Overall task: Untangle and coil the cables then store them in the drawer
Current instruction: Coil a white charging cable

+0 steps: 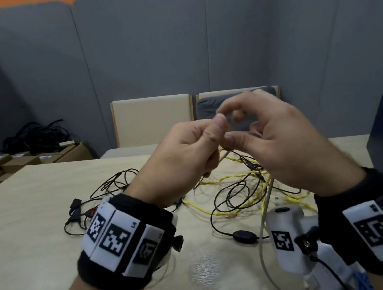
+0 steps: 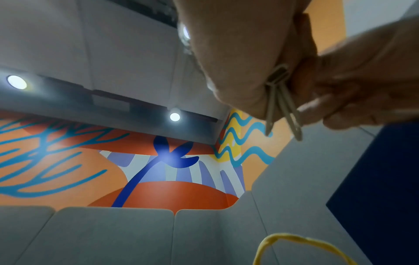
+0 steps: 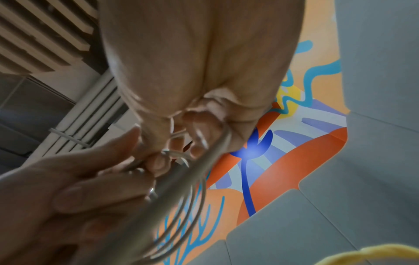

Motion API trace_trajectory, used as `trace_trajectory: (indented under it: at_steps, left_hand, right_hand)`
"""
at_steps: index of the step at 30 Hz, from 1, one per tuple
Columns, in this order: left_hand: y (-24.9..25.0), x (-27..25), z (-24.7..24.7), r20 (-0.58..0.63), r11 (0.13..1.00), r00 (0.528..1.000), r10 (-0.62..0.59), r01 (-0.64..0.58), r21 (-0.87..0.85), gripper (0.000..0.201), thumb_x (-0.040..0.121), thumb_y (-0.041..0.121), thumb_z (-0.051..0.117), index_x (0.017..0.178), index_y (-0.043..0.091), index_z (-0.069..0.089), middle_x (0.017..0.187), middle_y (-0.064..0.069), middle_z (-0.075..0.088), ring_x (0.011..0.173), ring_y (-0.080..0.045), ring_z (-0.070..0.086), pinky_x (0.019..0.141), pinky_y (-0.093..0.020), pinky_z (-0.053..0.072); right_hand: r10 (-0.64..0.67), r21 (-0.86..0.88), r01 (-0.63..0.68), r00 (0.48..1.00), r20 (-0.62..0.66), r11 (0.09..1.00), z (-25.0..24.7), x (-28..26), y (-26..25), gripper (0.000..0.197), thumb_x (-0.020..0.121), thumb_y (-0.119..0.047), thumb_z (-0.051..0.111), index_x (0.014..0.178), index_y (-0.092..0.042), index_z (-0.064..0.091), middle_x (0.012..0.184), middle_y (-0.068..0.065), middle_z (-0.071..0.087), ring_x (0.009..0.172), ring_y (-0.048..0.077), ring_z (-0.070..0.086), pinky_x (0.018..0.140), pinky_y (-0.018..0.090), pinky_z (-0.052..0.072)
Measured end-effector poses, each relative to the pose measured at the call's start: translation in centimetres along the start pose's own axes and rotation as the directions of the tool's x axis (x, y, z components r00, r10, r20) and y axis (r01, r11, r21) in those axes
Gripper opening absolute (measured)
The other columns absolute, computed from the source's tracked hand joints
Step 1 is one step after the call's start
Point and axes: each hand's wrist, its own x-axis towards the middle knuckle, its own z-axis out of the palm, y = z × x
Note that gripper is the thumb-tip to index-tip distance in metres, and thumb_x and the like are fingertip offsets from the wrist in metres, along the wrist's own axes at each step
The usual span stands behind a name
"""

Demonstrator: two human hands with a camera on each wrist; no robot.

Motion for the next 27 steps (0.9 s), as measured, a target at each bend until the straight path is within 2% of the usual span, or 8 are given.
trace_trajectory:
  at_steps: [2, 4, 7, 10, 14, 18, 24, 27]
  left_hand:
    - [0.1, -0.1, -0.1, 0.043, 0.993, 0.998, -0.035, 0.039, -0.11, 0.035, 0.093, 0.035, 0.043, 0.077, 0.005, 0.054, 0.048, 0.009, 0.03, 0.042, -0.008, 0.025, 0.05, -0.039, 0.021]
    - [0.0, -0.1, -0.2, 0.064, 0.981, 0.996, -0.054, 0.065, -0.185, 0.033, 0.091, 0.031, 0.045, 0.081, 0.001, 0.054, 0.046, 0.013, 0.03, 0.042, -0.005, 0.026, 0.05, -0.035, 0.023]
    - [-0.3, 0.0, -0.3, 0.052, 0.961, 0.996, -0.067, 0.078, -0.266, 0.027, 0.09, 0.028, 0.049, 0.079, 0.006, 0.061, 0.049, 0.008, 0.033, 0.044, -0.006, 0.03, 0.054, -0.026, 0.037]
    - [-0.4, 0.1, -0.4, 0.056, 0.939, 0.994, -0.09, 0.103, -0.328, 0.024, 0.091, 0.025, 0.048, 0.081, 0.009, 0.063, 0.051, 0.005, 0.039, 0.044, -0.005, 0.037, 0.058, -0.025, 0.044]
    - [-0.4, 0.0, -0.7, 0.128, 0.898, 0.982, -0.139, 0.18, -0.402, 0.024, 0.092, 0.026, 0.043, 0.082, 0.007, 0.053, 0.053, 0.004, 0.04, 0.045, -0.007, 0.033, 0.056, -0.022, 0.046]
    - [0.5, -0.1, -0.5, 0.109, 0.835, 0.975, -0.192, 0.22, -0.504, 0.028, 0.095, 0.03, 0.046, 0.078, 0.009, 0.05, 0.053, 0.006, 0.029, 0.047, -0.006, 0.02, 0.047, -0.017, 0.035]
    - [0.8, 0.3, -0.8, 0.104, 0.677, 0.964, -0.246, 0.248, -0.693, 0.04, 0.088, 0.05, 0.049, 0.067, 0.017, 0.044, 0.048, 0.011, 0.023, 0.043, -0.006, 0.015, 0.046, -0.018, 0.038]
    - [0.5, 0.1, -1.1, 0.182, 0.657, 0.959, -0.215, 0.28, -0.7, 0.035, 0.088, 0.043, 0.046, 0.065, 0.017, 0.048, 0.046, 0.011, 0.019, 0.044, -0.009, 0.012, 0.047, -0.018, 0.038]
  right_hand:
    - [0.018, 0.03, -0.019, 0.999, 0.05, 0.999, -0.2, 0.0, 0.0, 0.027, 0.088, -0.035, 0.065, 0.115, -0.032, 0.062, 0.106, -0.015, 0.058, 0.067, -0.017, 0.051, 0.059, 0.011, 0.035]
    - [0.032, 0.051, -0.036, 0.996, 0.089, 0.998, -0.3, -0.1, -0.5, 0.018, 0.086, -0.041, 0.061, 0.101, -0.03, 0.064, 0.094, -0.016, 0.066, 0.07, -0.006, 0.061, 0.059, 0.015, 0.044]
    - [0.011, 0.071, -0.012, 1.0, 0.014, 0.997, -0.3, -0.1, -0.8, 0.017, 0.086, -0.04, 0.063, 0.082, -0.024, 0.061, 0.073, -0.017, 0.064, 0.066, 0.007, 0.061, 0.059, 0.022, 0.048]
    - [-0.002, 0.103, 0.007, 0.999, -0.051, 0.995, -0.1, 0.0, -0.5, 0.018, 0.088, -0.031, 0.068, 0.075, -0.021, 0.061, 0.064, -0.005, 0.062, 0.059, 0.013, 0.057, 0.055, 0.028, 0.047]
    - [0.007, 0.126, 0.0, 0.998, -0.056, 0.992, 0.0, -0.1, -0.6, 0.022, 0.087, -0.033, 0.067, 0.074, -0.016, 0.065, 0.058, 0.0, 0.06, 0.051, 0.012, 0.054, 0.049, 0.019, 0.042]
    - [0.056, 0.275, -0.043, 0.998, -0.04, 0.961, 0.2, 0.0, -0.9, 0.028, 0.08, -0.049, 0.063, 0.079, -0.021, 0.065, 0.065, 0.002, 0.062, 0.045, 0.007, 0.049, 0.045, 0.019, 0.039]
    - [0.137, 0.473, -0.158, 0.987, 0.079, 0.867, -0.2, 0.1, 0.2, 0.013, 0.079, -0.04, 0.069, 0.086, -0.032, 0.061, 0.073, -0.013, 0.056, 0.04, 0.012, 0.044, 0.047, 0.047, 0.046]
    - [0.147, 0.513, -0.168, 0.986, 0.082, 0.842, -0.2, 0.1, 0.3, 0.018, 0.072, -0.045, 0.072, 0.083, -0.033, 0.064, 0.075, -0.008, 0.051, 0.044, 0.012, 0.044, 0.045, 0.041, 0.044]
